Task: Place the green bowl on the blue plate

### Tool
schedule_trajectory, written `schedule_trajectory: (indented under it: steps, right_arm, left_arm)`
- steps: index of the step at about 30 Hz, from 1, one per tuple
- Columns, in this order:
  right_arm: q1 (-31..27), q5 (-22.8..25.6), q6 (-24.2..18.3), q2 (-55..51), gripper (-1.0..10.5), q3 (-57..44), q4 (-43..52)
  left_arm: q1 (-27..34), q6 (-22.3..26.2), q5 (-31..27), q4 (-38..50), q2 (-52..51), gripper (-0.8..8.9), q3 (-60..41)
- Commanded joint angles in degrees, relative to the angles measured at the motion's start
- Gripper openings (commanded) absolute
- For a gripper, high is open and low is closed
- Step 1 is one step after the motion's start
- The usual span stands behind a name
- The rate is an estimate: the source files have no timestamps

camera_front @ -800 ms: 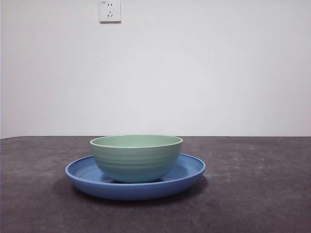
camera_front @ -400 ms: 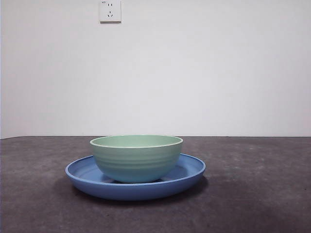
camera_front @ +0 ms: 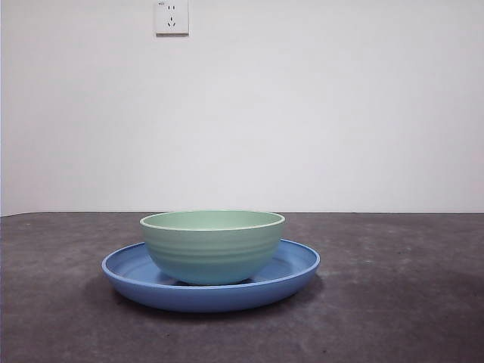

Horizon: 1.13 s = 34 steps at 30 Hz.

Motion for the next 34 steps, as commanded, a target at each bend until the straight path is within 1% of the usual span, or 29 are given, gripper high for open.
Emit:
schedule_trajectory:
  steps: [1, 10, 12, 34]
  right_arm:
    - [-0.02, 0.17, -0.28, -0.09, 0.3, -1.29, 1.75]
    - [-0.09, 0.2, -0.33, -0.09, 0.3, -2.19, 0.44]
    - [-0.15, 0.2, -0.87, -0.09, 0.3, -2.16, 0.42]
    - [-0.13, 0.17, -1.11, -0.09, 0.3, -2.14, 1.86]
  left_arm:
    - [-0.04, 0.39, 0.04, -0.35, -0.04, 0.2, -1.16]
    - [-0.04, 0.42, 0.04, -0.35, -0.04, 0.2, -1.16]
    - [-0.04, 0.39, 0.04, -0.35, -0.04, 0.2, -1.16]
    - [-0.04, 0.42, 0.04, -0.35, -0.04, 0.2, -1.16]
